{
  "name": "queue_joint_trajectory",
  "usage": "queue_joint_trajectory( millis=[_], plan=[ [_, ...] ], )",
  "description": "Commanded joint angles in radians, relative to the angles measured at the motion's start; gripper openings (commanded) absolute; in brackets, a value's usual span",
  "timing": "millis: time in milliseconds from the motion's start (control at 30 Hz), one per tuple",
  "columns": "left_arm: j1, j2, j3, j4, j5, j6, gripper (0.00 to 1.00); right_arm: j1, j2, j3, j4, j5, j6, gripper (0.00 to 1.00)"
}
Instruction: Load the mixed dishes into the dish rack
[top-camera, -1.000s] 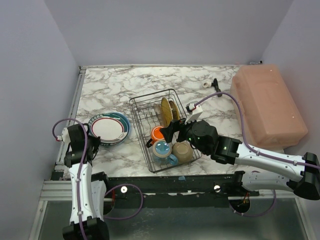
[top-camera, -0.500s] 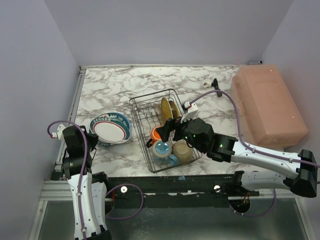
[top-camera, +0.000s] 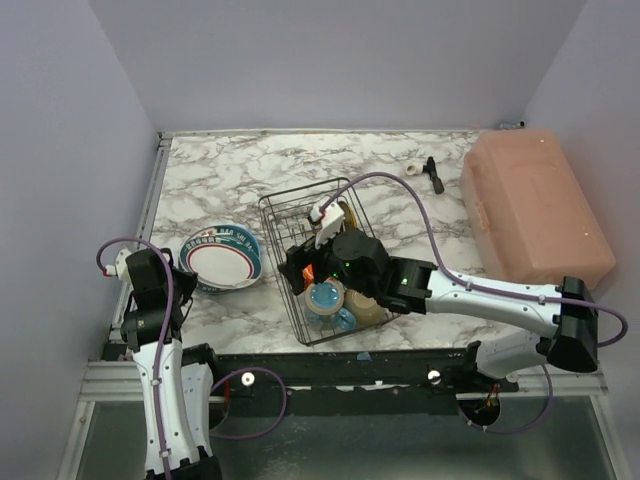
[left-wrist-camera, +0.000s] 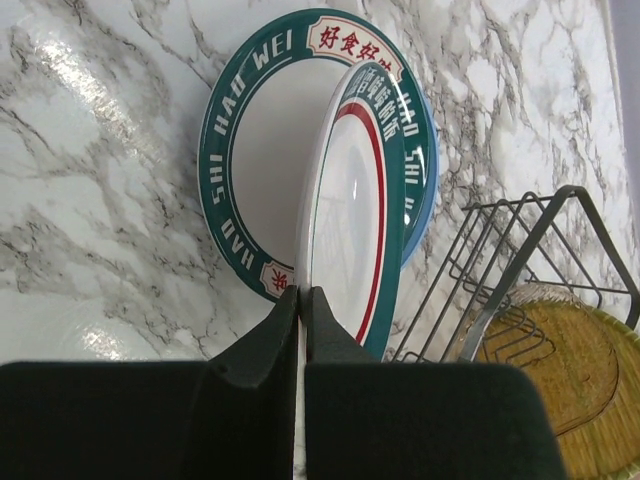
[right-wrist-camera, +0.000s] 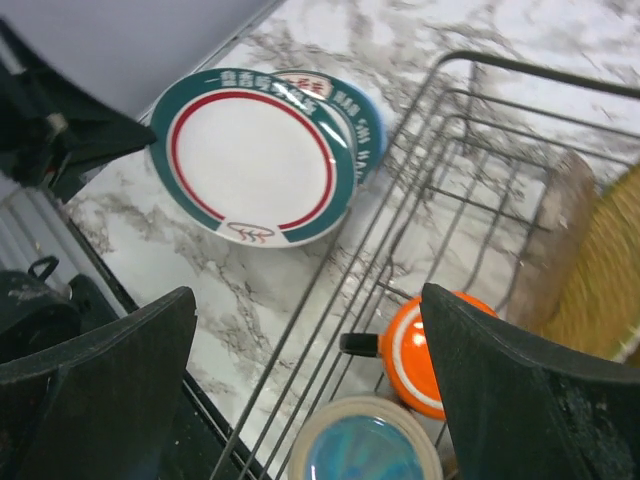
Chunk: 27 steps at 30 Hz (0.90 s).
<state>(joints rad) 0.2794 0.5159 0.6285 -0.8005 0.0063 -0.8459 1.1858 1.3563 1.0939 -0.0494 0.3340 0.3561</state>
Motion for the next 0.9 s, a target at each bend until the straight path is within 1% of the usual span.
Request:
queue_joint_trajectory(
  millis=[0,67,100,167,233,267,333,400,433,533,700,767,867],
  plan=[
    [0.001,0.033,0.074,-0.026,0.014,0.008,0.00,0.071,0.109,0.073,0.104,-0.120,-0.333,0.96],
    [0.001,0.041,0.079,-0.029,0.018,0.012,0.00,0.077,0.174,0.100,0.148,-0.174,-0.429,0.97],
    [0.001,0.042,0.080,-0.029,0.017,0.014,0.00,0.078,0.202,0.112,0.176,-0.191,-0.442,0.97],
    [0.001,0.039,0.080,-0.031,0.019,0.016,0.00,0.078,0.260,0.154,0.208,-0.190,-0.402,0.97],
    [0.001,0.039,0.084,-0.041,0.018,0.015,0.00,0.079,0.318,0.182,0.231,-0.275,-0.410,0.97],
    [0.001,0.045,0.091,-0.048,0.018,0.014,0.00,0.080,0.334,0.166,0.289,-0.311,-0.428,0.97],
    [0.001,0.066,0.103,-0.065,0.020,0.014,0.00,0.084,0.376,0.115,0.398,-0.321,-0.505,0.97],
    [0.001,0.091,0.111,-0.079,0.025,0.016,0.00,0.090,0.430,0.125,0.427,-0.295,-0.581,0.96],
    [0.001,0.100,0.110,-0.081,0.028,0.016,0.00,0.090,0.454,0.128,0.445,-0.297,-0.616,0.95],
    [0.001,0.103,0.105,-0.080,0.033,0.017,0.00,0.090,0.506,0.127,0.499,-0.388,-0.740,0.90],
    [0.002,0.109,0.125,-0.095,0.046,0.011,0.00,0.092,0.590,0.160,0.544,-0.358,-0.852,0.84],
    [0.003,0.119,0.135,-0.105,0.048,0.013,0.00,0.092,0.619,0.170,0.545,-0.384,-0.898,0.79],
    [0.002,0.138,0.144,-0.121,0.049,0.018,0.00,0.093,0.660,0.174,0.598,-0.369,-0.917,0.74]
  ],
)
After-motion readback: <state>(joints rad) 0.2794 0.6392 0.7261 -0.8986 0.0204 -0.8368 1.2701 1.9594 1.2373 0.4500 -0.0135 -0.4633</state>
